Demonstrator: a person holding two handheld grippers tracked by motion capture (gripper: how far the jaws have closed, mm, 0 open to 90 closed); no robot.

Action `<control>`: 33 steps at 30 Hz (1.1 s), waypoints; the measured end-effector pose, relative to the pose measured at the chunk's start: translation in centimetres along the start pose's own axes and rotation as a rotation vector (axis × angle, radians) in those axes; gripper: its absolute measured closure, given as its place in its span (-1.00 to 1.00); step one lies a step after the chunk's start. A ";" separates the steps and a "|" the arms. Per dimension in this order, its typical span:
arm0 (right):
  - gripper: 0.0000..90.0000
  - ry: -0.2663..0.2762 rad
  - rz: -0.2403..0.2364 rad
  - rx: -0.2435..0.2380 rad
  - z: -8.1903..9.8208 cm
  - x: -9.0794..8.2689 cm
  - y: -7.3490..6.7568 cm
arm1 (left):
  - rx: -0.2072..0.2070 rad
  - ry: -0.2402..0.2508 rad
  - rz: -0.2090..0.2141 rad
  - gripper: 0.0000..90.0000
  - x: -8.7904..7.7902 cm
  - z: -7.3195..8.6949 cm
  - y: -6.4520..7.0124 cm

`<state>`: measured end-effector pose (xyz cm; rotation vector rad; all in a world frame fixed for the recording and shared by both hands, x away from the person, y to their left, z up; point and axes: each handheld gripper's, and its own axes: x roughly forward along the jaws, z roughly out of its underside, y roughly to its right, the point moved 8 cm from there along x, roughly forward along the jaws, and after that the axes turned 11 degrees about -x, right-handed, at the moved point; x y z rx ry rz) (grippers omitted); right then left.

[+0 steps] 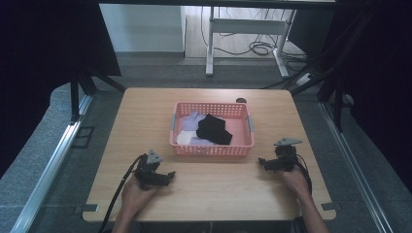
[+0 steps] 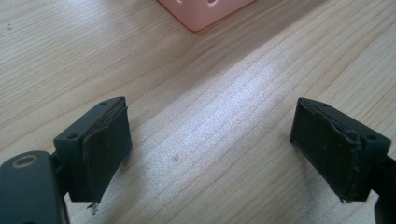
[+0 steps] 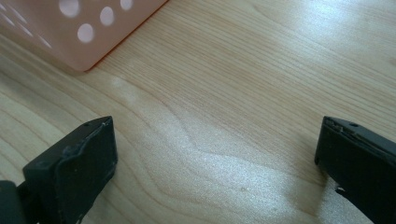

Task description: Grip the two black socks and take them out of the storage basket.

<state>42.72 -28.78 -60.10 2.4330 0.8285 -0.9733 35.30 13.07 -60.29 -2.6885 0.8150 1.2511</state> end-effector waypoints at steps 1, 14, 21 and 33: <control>-1.00 0.000 0.000 0.000 0.0 0.0 0.0 | 0.000 0.000 0.000 -0.73 0.0 0.0 0.0; -1.00 -0.002 0.004 0.004 0.0 0.0 0.0 | 0.000 -0.002 0.000 -0.73 0.0 0.0 0.0; -1.00 -0.018 -0.002 -0.003 0.0 0.0 0.0 | 0.000 -0.002 0.001 -0.73 0.0 0.0 0.0; -0.93 -0.022 -0.029 0.025 -0.4 -0.7 -0.1 | -0.001 0.000 0.000 -0.73 0.0 0.0 0.0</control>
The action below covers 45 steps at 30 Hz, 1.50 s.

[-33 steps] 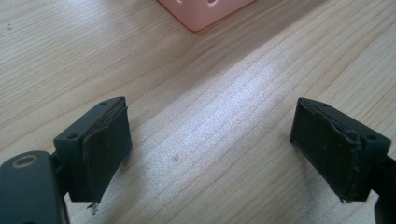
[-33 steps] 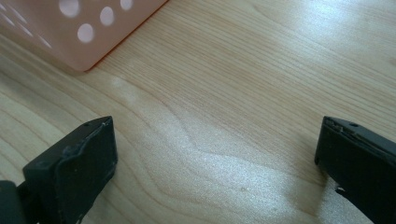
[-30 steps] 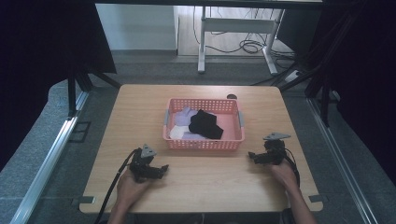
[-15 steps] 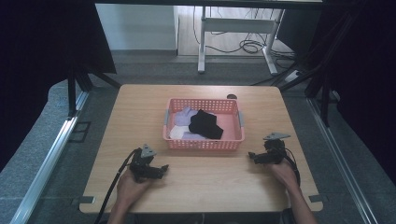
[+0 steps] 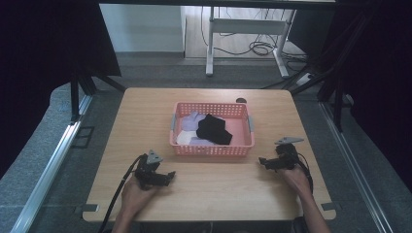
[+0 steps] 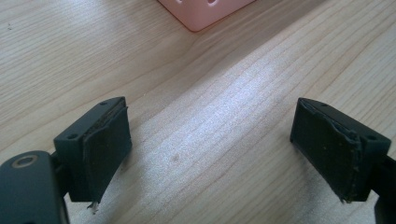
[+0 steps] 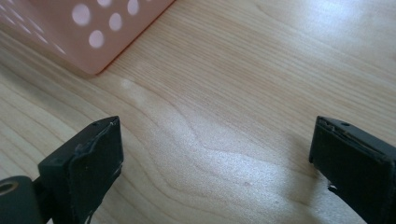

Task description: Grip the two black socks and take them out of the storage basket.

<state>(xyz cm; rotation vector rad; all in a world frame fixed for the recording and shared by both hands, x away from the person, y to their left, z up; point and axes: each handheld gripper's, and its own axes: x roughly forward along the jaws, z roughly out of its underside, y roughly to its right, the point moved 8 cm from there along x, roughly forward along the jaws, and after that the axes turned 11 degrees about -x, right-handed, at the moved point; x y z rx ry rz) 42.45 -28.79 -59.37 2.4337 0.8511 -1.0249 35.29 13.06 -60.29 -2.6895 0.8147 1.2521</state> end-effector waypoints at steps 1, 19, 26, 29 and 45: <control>-0.94 0.004 -0.004 -0.001 -0.1 -0.1 0.0 | 0.000 0.000 0.000 -0.73 0.0 0.0 0.0; -1.00 0.066 -0.075 -0.053 -4.4 -2.7 -0.9 | 0.000 0.001 0.000 -0.73 0.0 0.0 0.0; -1.00 0.080 -0.081 -0.062 -5.9 -3.7 -0.8 | 0.000 -0.001 0.000 -0.73 0.0 0.0 0.0; -1.00 0.077 -0.082 -0.062 -6.4 -4.0 -0.6 | 0.001 -0.001 0.000 -0.73 0.0 0.0 0.0; -1.00 0.073 -0.107 -0.085 -11.2 -4.8 -0.9 | 0.004 -0.004 0.000 -0.73 0.0 0.0 0.0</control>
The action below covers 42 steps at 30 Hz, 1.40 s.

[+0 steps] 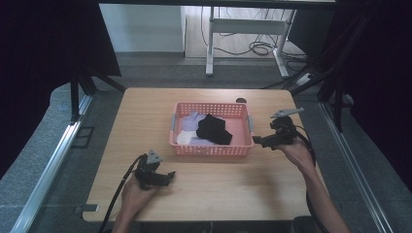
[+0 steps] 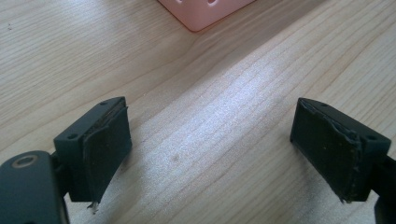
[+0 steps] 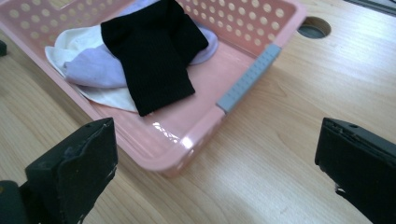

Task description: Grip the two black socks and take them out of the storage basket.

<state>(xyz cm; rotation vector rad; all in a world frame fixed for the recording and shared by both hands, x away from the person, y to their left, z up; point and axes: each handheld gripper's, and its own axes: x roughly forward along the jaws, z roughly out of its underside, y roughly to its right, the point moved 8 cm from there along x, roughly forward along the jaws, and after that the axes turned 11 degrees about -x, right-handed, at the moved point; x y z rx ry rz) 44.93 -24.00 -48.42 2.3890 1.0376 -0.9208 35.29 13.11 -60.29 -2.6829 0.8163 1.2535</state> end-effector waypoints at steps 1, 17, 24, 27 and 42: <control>-0.99 -0.003 -0.007 -0.011 -0.8 0.3 -0.2 | 0.000 0.000 0.000 -0.73 0.0 0.0 0.0; -0.78 -0.055 -0.102 -0.063 -5.0 4.7 -2.3 | 0.002 0.000 -0.001 -0.73 0.0 0.0 0.0; -0.58 -0.096 -0.134 -0.117 -6.6 7.2 -3.3 | 0.002 0.000 -0.001 -0.73 0.0 0.0 0.0; -0.47 -0.116 -0.137 -0.129 -7.4 8.6 -3.7 | -0.003 0.000 0.000 -0.73 0.0 0.0 0.0; -0.04 -0.237 -0.187 -0.202 -7.8 14.6 -5.6 | -0.001 -0.001 -0.001 -0.73 0.0 0.0 0.0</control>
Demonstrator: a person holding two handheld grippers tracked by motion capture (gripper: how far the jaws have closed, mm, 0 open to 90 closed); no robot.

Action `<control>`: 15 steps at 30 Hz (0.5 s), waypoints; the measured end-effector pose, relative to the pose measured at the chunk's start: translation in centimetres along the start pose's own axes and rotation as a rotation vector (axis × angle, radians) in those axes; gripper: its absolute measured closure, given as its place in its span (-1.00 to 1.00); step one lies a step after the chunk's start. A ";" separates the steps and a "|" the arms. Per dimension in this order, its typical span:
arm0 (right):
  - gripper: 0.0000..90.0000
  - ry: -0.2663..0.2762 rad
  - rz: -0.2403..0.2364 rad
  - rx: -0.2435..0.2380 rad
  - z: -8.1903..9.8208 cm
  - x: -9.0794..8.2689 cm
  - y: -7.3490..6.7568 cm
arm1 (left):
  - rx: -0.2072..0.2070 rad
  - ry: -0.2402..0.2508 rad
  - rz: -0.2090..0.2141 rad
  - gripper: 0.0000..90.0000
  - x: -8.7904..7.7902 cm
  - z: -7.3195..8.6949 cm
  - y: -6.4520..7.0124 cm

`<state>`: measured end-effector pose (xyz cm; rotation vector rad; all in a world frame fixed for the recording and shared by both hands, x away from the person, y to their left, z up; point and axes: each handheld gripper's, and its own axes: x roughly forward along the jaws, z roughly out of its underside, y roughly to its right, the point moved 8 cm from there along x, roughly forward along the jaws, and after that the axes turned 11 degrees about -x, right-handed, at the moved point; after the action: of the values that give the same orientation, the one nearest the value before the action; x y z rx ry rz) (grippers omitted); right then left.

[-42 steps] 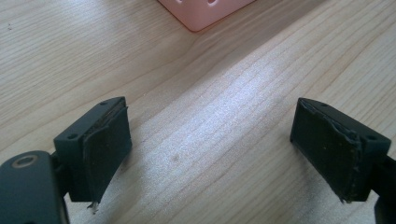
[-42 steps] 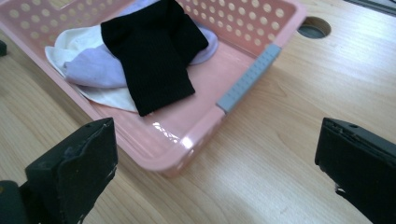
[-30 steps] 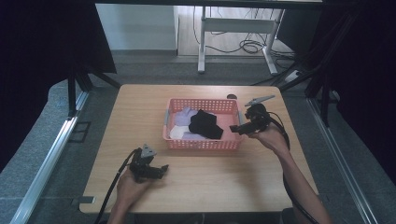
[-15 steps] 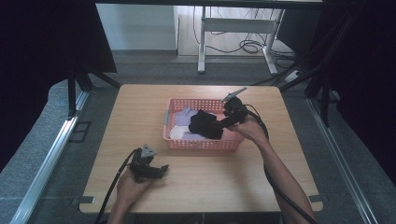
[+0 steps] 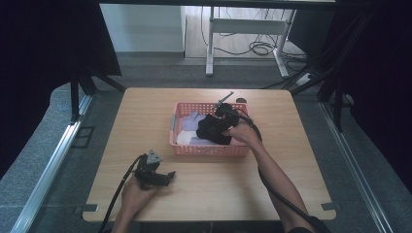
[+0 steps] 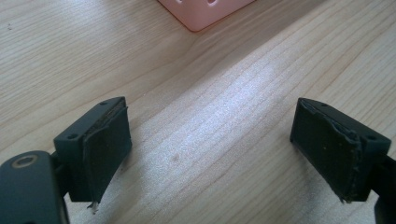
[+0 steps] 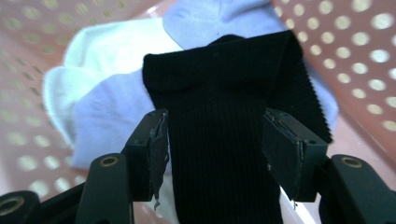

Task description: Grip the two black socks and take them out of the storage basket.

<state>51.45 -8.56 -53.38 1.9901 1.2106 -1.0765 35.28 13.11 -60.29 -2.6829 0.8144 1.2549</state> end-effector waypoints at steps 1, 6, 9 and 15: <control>-0.01 -0.018 0.001 -0.006 0.0 0.5 0.0 | 0.000 0.000 0.000 -0.73 0.0 0.0 0.0; 0.14 -0.078 0.013 -0.031 0.2 2.0 0.1 | -0.002 0.001 0.001 -0.73 0.0 0.0 0.0; 0.40 -0.118 0.037 -0.059 0.4 2.6 0.2 | -0.001 0.000 0.001 -0.73 0.0 0.0 0.0; 0.86 -0.130 0.047 -0.065 0.7 2.5 0.3 | -0.001 0.001 0.001 -0.74 0.0 0.0 0.0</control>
<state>52.10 -8.16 -55.85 1.8606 1.1111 -1.1109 35.28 13.11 -60.29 -2.6840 0.8162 1.2552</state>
